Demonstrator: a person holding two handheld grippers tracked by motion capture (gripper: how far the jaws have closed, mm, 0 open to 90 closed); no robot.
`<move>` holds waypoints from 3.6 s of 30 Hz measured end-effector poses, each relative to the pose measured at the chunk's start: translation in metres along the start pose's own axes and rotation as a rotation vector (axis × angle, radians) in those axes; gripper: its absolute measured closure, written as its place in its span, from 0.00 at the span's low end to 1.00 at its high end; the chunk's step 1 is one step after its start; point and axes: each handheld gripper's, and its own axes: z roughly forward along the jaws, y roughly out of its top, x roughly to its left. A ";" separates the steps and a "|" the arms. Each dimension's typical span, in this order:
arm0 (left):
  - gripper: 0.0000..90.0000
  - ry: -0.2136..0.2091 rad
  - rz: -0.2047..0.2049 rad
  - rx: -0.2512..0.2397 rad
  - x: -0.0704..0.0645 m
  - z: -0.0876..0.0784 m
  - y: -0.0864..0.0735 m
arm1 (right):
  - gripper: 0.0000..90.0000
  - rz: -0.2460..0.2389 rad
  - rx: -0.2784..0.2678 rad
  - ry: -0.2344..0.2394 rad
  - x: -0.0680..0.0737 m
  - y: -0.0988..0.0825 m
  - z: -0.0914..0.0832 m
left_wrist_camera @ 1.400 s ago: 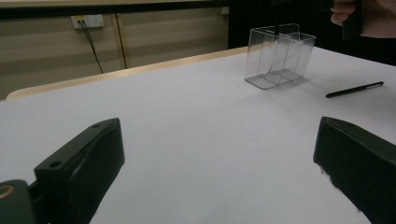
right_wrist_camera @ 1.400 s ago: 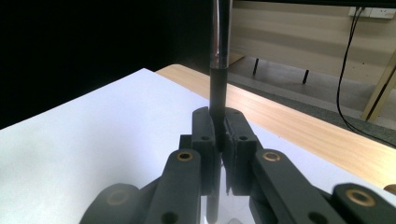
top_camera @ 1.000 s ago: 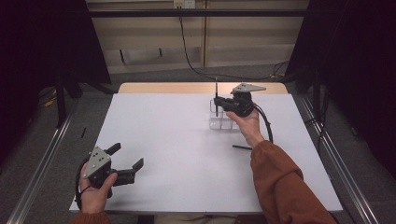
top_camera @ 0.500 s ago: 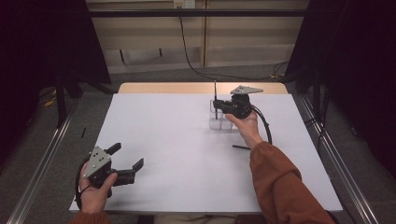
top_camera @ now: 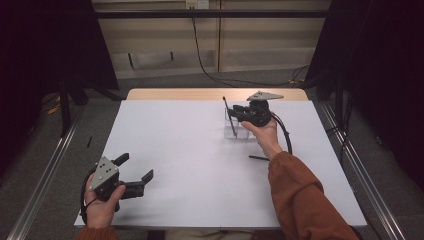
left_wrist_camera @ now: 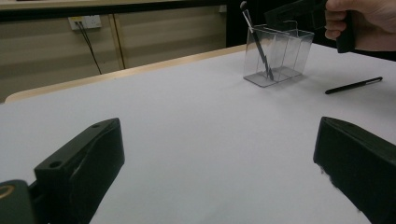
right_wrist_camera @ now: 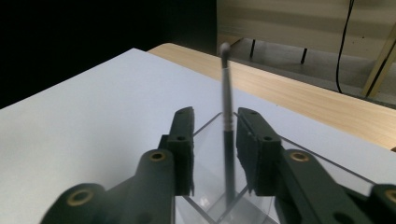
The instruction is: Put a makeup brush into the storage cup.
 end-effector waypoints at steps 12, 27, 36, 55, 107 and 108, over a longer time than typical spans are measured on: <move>0.02 0.001 -0.008 0.001 0.000 0.001 0.000 | 0.34 -0.014 -0.034 0.029 0.001 0.001 -0.009; 0.02 -0.012 0.008 0.006 -0.003 0.001 0.000 | 0.05 0.021 -0.044 0.058 0.004 -0.001 -0.025; 0.02 -0.006 0.004 0.006 -0.001 0.002 0.000 | 0.02 0.020 -0.053 0.056 0.009 -0.009 -0.042; 0.02 -0.004 0.004 0.008 -0.002 0.001 0.000 | 0.00 -0.009 -0.067 -0.021 0.009 -0.024 -0.091; 0.02 0.006 -0.003 0.008 -0.004 -0.005 -0.003 | 0.03 0.037 -0.098 -0.173 0.019 -0.106 -0.206; 0.02 0.006 -0.006 0.006 -0.004 -0.006 -0.003 | 0.03 0.031 -0.094 -0.177 0.019 -0.107 -0.208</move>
